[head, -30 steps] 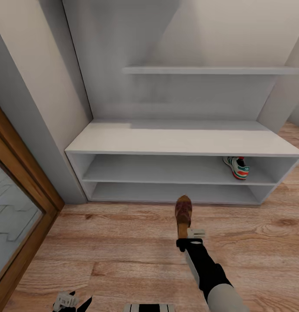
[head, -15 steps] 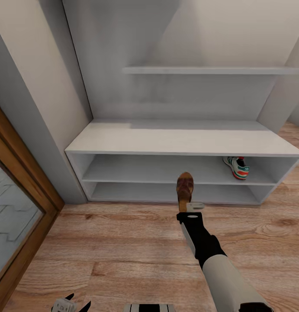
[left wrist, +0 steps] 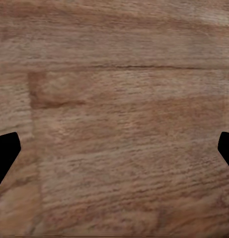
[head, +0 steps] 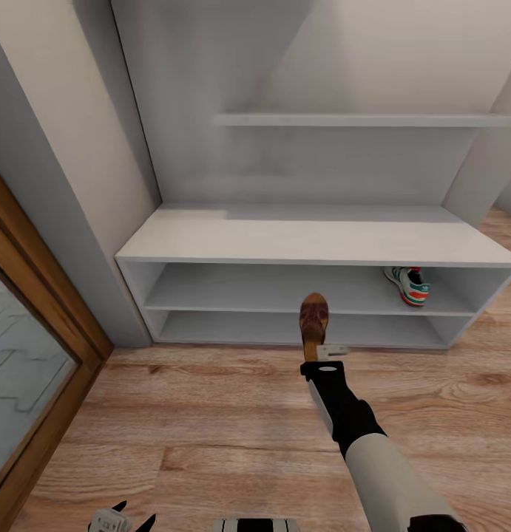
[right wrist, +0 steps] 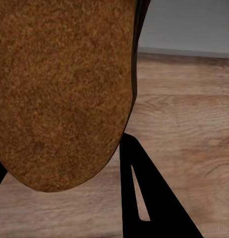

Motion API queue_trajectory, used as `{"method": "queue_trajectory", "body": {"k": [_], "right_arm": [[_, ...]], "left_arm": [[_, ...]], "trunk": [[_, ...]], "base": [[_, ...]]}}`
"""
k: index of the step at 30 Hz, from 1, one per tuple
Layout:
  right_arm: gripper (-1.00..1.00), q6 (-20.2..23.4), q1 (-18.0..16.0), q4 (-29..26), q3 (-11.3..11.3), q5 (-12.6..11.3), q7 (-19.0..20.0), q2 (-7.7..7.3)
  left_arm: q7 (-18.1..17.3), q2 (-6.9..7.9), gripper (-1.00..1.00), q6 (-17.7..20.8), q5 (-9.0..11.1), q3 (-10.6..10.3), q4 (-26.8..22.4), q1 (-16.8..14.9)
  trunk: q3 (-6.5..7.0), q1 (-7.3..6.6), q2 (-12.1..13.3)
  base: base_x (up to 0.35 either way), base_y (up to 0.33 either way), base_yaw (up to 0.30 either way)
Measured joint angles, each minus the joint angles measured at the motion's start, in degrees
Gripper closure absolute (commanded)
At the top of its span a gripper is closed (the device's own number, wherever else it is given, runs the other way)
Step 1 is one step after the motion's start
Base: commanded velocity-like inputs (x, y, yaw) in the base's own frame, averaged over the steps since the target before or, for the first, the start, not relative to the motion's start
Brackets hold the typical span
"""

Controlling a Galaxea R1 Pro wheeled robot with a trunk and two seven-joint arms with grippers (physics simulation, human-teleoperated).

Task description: Pick up the two gym shoes and the two sandals from the corridor floor and place them onto the hallstand (shoe rack) in the corridor, making sure they are on the rack and not on the floor. Arrange them so the two gym shoes are next to each other and the two sandals are next to each other.

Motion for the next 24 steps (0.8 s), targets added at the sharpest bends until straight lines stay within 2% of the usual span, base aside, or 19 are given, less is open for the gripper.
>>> {"method": "queue_trajectory", "body": {"k": [4, 16, 24], "right_arm": [[1.0, 0.0, 0.0, -0.1, -0.2, -0.1, 0.0, 0.0], [1.0, 0.0, 0.1, 0.0, -0.2, -0.1, 0.0, 0.0], [1.0, 0.0, 0.1, -0.1, -0.3, -0.1, 0.0, 0.0]], "left_arm": [[0.0, -0.03, -1.0, 0.1, 0.0, 0.0, 0.0, 0.0], [0.1, -0.04, -1.0, 0.1, 0.0, 0.0, 0.0, 0.0], [0.2, -0.05, -1.0, 0.0, 0.0, 0.0, 0.0, 0.0]], "trunk": [[-0.01, 0.0, 0.0], [-0.72, 0.0, 0.0], [-1.16, 0.0, 0.0]], "base": [[0.0, 0.276, 0.03], [0.0, 0.301, 0.168], [0.002, 0.058, 0.137]]}}
